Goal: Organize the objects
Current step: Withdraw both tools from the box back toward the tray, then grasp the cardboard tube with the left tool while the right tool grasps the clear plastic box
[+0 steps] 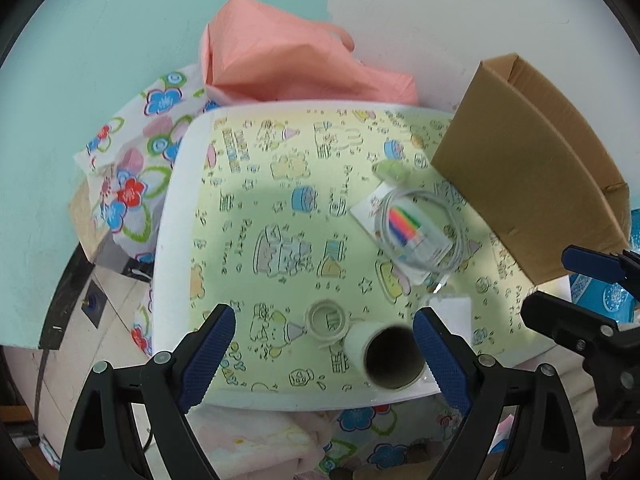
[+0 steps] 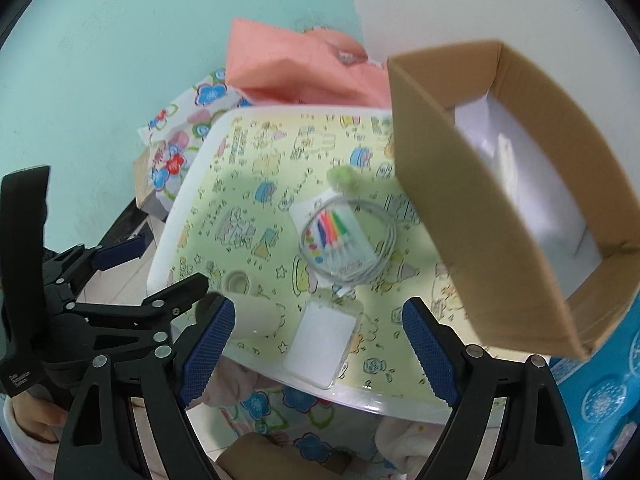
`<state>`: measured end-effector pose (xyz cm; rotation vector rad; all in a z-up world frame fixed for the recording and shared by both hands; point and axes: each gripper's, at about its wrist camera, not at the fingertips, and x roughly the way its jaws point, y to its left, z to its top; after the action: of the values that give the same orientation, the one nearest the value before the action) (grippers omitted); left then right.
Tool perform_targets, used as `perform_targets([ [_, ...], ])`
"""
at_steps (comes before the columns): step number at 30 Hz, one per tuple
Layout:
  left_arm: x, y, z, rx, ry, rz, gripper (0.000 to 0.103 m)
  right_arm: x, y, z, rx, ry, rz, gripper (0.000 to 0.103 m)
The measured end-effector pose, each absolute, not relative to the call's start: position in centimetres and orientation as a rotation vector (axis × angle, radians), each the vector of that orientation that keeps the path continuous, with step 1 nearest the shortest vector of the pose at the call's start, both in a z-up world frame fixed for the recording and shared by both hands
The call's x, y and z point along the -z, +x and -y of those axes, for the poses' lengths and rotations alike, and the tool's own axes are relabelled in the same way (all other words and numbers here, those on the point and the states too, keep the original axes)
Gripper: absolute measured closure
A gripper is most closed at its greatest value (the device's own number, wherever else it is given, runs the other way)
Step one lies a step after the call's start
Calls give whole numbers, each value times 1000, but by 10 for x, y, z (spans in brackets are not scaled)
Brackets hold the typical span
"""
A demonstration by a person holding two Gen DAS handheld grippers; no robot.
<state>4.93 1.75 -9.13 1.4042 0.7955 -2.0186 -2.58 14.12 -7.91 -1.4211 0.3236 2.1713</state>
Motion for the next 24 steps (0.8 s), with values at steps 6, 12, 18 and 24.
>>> perform_targets([
  [6, 107, 56, -23, 2019, 1428, -797, 11, 103, -25, -144, -2104, -1419, -355, 15],
  [12, 109, 51, -30, 2049, 1433, -790, 12, 118, -20, -147, -2039, -1424, -388, 15],
  [18, 109, 47, -35, 2055, 1448, -758, 12, 120, -13, -152, -2000, -1397, -440, 15],
  [24, 106, 46, -39, 2069, 1452, -750, 12, 120, -8, -156, -1963, -1371, -475, 15],
])
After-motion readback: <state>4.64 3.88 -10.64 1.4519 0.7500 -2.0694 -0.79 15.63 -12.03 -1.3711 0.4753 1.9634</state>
